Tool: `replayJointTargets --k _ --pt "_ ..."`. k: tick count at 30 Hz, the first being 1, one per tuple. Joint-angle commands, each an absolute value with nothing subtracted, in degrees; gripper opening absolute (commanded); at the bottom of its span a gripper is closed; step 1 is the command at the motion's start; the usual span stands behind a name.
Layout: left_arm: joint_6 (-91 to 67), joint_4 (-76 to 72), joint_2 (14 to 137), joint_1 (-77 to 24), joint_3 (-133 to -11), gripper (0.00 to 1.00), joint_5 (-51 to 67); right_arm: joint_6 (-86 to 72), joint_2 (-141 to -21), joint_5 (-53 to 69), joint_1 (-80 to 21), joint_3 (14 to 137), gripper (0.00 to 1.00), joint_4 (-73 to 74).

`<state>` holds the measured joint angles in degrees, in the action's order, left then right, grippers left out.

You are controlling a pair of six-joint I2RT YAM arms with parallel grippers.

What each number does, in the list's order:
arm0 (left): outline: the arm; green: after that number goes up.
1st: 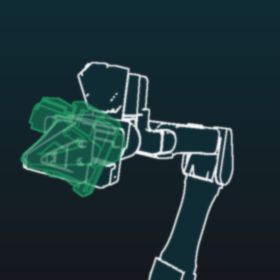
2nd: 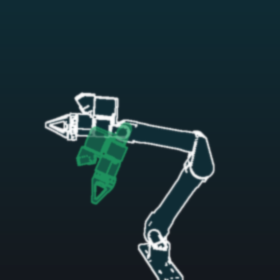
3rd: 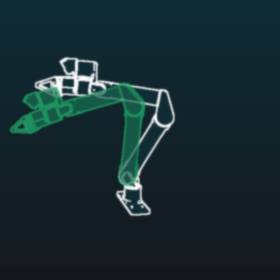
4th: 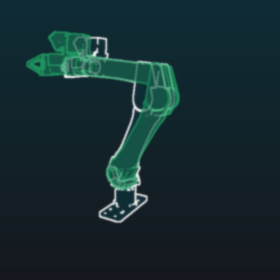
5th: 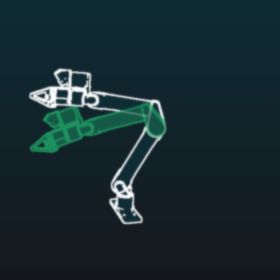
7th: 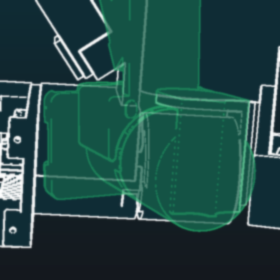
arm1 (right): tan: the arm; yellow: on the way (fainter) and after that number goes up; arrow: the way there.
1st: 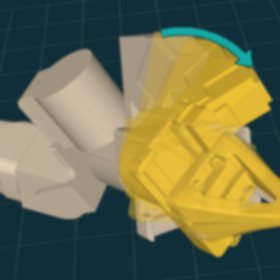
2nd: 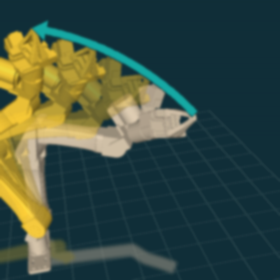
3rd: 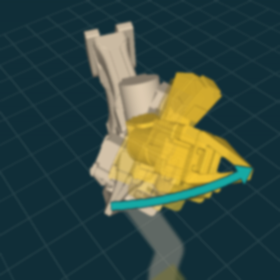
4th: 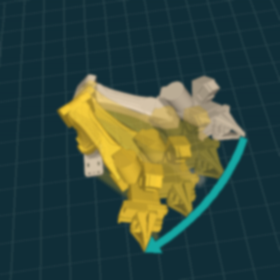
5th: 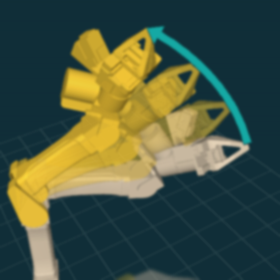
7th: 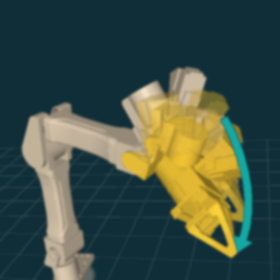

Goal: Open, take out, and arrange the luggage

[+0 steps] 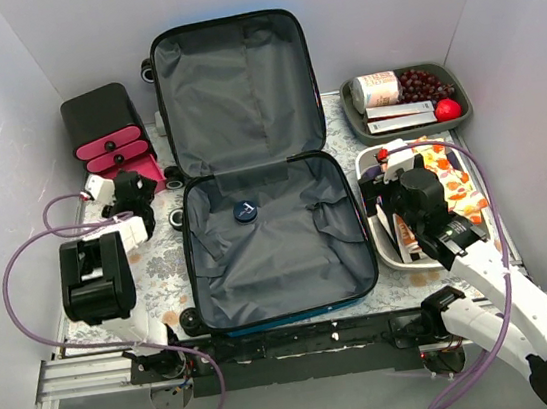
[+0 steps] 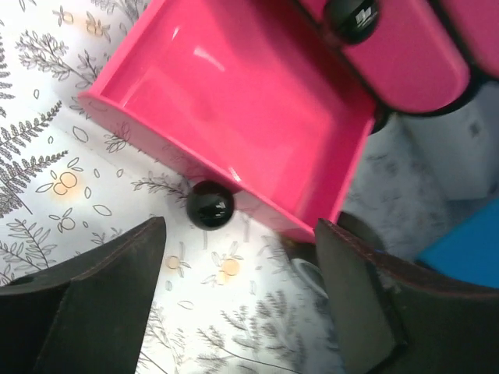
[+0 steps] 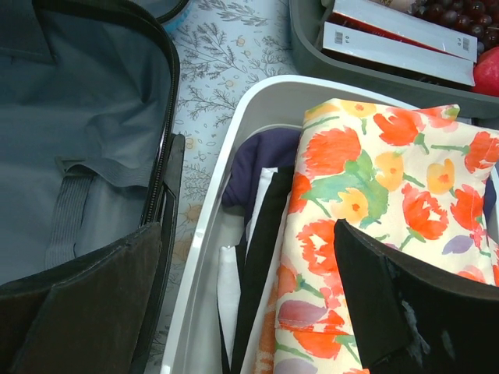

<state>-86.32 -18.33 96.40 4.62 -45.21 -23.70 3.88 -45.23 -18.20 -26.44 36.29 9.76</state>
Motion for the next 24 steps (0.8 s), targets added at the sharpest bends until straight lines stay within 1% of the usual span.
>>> replayJointTargets --k 1,2,4,5,6,9,10,12,13,15,16,19,22,24 --pt "-84.3 -12.1 88.8 4.3 -48.5 0.83 -24.8 3.0 -43.9 -17.1 -26.8 36.4 0.98 6.5" --pt "-84.2 -9.7 87.8 4.1 -49.7 0.86 -24.3 2.9 -43.9 -16.8 -26.8 36.4 0.98 6.5" --pt "-83.6 -7.0 85.2 4.0 -51.1 0.97 -20.6 2.6 -43.7 -16.5 -26.8 36.4 0.98 6.4" --pt "-83.0 -5.4 84.4 3.9 -51.5 0.98 -18.7 2.6 -43.5 -16.3 -26.8 36.4 0.98 6.3" --pt "-82.1 -4.2 82.9 3.9 -53.2 0.98 -12.9 2.6 -43.2 -16.2 -26.7 36.5 0.98 6.2" --pt "-77.9 -0.4 80.6 2.6 -55.6 0.98 -3.0 2.4 -42.7 -15.6 -26.8 36.3 0.98 6.1" --pt "-74.7 -0.4 79.3 0.8 -55.9 0.98 4.3 2.3 -42.6 -15.4 -26.7 36.2 0.98 6.1" --pt "-70.7 3.1 78.7 -3.0 -57.6 0.98 10.5 2.3 -42.4 -14.9 -26.8 36.0 0.98 5.9" --pt "-69.0 7.7 78.9 -7.3 -60.4 0.98 12.6 2.1 -42.4 -14.5 -26.8 36.0 0.98 5.8" --pt "-65.1 11.5 79.3 -11.8 -62.1 0.98 13.3 1.8 -42.2 -13.8 -26.8 35.9 0.98 5.5" --pt "-63.6 13.2 79.5 -16.0 -62.6 0.98 13.5 1.8 -42.1 -13.5 -26.8 35.8 0.98 5.2" --pt "-59.7 16.3 78.8 -23.8 -61.3 0.98 10.7 1.6 -42.0 -13.0 -26.8 35.9 0.98 5.4" --pt "-59.0 17.5 79.1 -28.2 -60.2 0.98 7.6 1.4 -41.5 -12.8 -26.8 35.6 0.98 5.2" --pt "-61.3 19.2 82.3 -28.8 -61.7 0.98 5.0 1.2 -41.4 -12.2 -26.8 35.4 0.98 4.8"
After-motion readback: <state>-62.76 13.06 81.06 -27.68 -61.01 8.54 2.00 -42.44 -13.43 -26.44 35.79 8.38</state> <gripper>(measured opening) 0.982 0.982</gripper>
